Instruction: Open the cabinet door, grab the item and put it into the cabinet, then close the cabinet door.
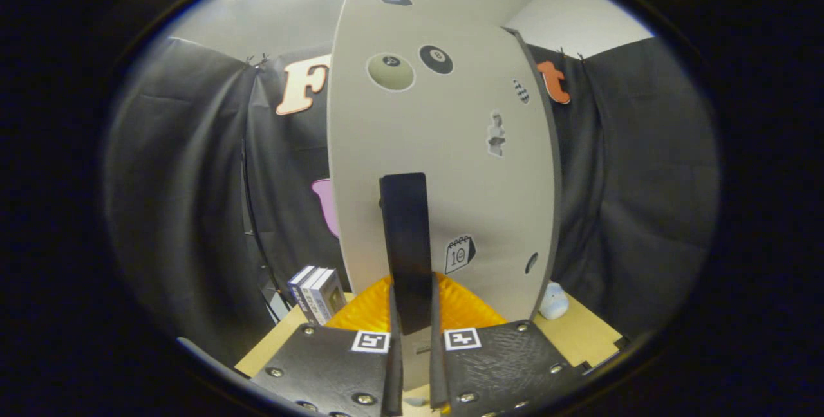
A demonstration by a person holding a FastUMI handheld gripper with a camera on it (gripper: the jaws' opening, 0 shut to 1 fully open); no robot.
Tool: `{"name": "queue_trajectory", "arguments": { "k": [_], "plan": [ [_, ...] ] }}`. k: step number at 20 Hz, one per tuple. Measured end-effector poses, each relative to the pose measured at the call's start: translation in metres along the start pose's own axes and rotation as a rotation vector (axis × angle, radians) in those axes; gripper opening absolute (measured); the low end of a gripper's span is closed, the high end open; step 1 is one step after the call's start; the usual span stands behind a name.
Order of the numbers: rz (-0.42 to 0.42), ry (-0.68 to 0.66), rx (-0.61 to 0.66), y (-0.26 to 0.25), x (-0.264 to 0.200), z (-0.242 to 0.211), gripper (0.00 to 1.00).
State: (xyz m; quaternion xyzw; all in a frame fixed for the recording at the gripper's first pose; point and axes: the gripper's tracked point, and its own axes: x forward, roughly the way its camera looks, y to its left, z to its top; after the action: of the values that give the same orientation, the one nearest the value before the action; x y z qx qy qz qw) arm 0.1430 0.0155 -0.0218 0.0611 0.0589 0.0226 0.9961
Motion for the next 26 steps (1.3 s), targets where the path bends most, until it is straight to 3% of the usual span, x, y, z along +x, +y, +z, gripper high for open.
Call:
{"name": "queue_trajectory", "arguments": {
  "k": [12, 16, 19, 26],
  "plan": [
    [-0.11, -0.006, 0.031, -0.112, -0.078, 0.007, 0.15],
    [-0.126, -0.011, 0.06, -0.142, -0.089, 0.012, 0.15],
    [-0.173, -0.021, 0.029, -0.164, -0.091, 0.013, 0.15],
    [-0.186, -0.009, -0.031, -0.214, -0.095, 0.012, 0.14]
  ]
}}
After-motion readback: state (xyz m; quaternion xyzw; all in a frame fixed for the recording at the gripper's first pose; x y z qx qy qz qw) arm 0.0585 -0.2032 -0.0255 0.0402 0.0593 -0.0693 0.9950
